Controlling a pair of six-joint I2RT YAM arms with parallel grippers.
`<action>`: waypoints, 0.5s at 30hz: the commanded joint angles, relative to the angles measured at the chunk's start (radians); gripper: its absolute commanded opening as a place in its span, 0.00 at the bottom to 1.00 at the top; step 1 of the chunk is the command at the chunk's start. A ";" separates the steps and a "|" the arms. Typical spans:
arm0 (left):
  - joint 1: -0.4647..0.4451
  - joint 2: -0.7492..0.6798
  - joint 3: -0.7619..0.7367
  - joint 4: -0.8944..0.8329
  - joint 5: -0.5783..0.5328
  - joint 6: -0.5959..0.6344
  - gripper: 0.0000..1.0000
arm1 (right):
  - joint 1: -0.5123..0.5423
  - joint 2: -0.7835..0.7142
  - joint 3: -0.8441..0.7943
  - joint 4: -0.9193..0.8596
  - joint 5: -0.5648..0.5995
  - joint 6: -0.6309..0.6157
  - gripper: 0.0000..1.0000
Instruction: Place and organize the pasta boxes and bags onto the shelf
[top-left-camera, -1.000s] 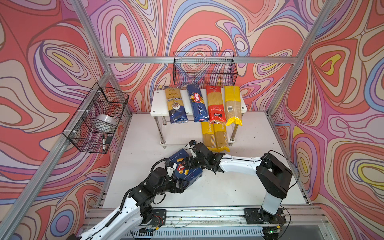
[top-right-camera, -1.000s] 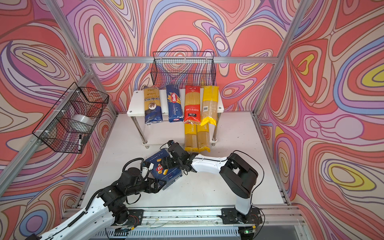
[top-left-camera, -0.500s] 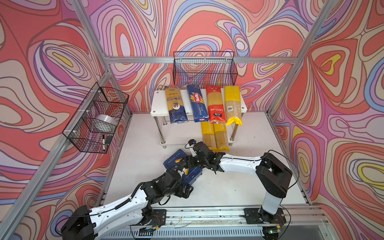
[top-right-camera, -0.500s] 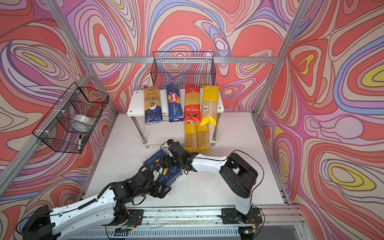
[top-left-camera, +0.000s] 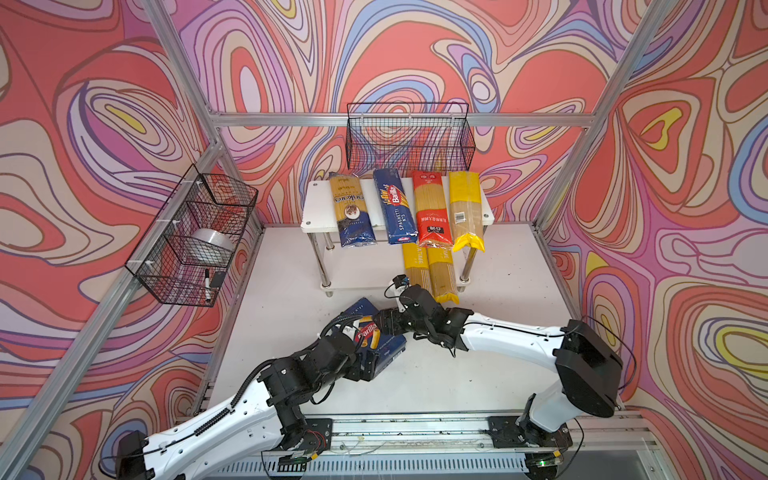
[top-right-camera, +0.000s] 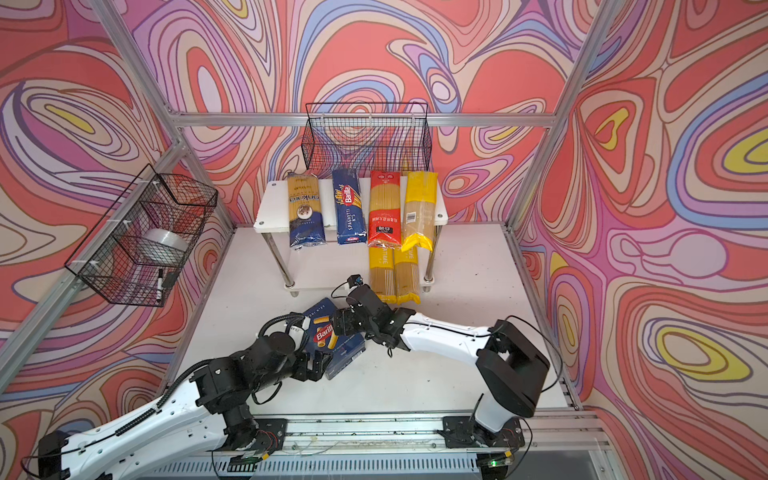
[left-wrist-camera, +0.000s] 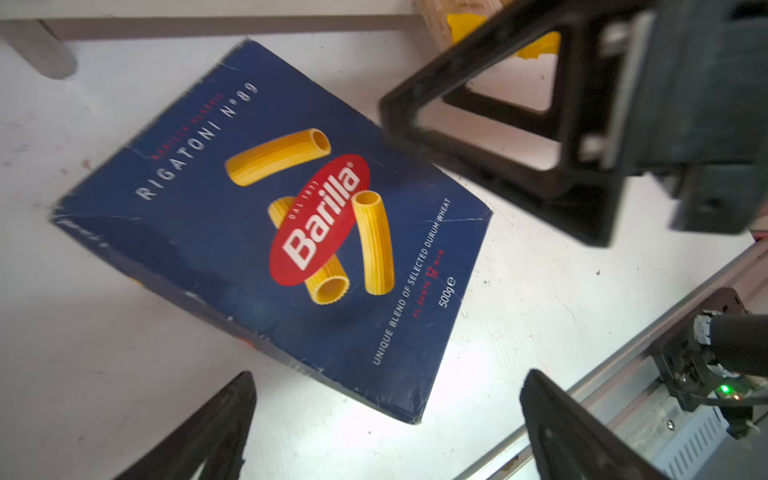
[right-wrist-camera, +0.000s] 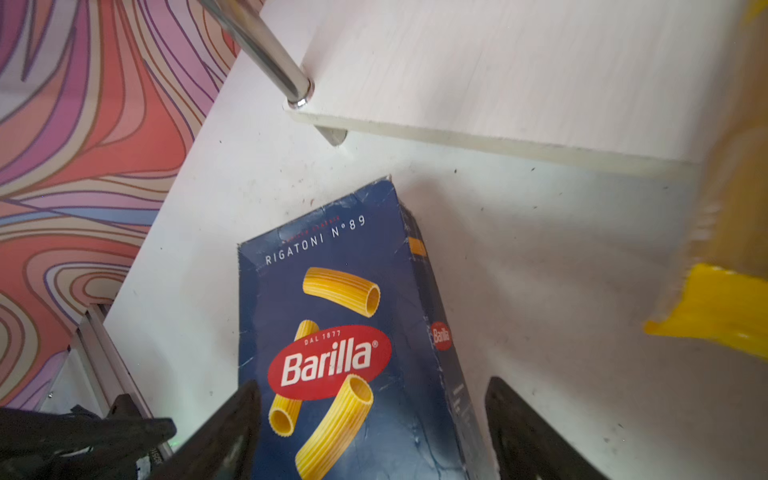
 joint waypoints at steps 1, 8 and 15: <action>0.070 -0.023 0.049 -0.116 -0.109 0.032 1.00 | 0.003 -0.072 0.006 -0.147 0.060 0.038 0.87; 0.480 0.043 0.021 0.118 0.161 0.199 1.00 | 0.115 -0.286 -0.115 -0.201 0.053 0.142 0.87; 0.614 0.249 -0.010 0.421 0.361 0.302 1.00 | 0.307 -0.333 -0.260 -0.123 0.166 0.291 0.87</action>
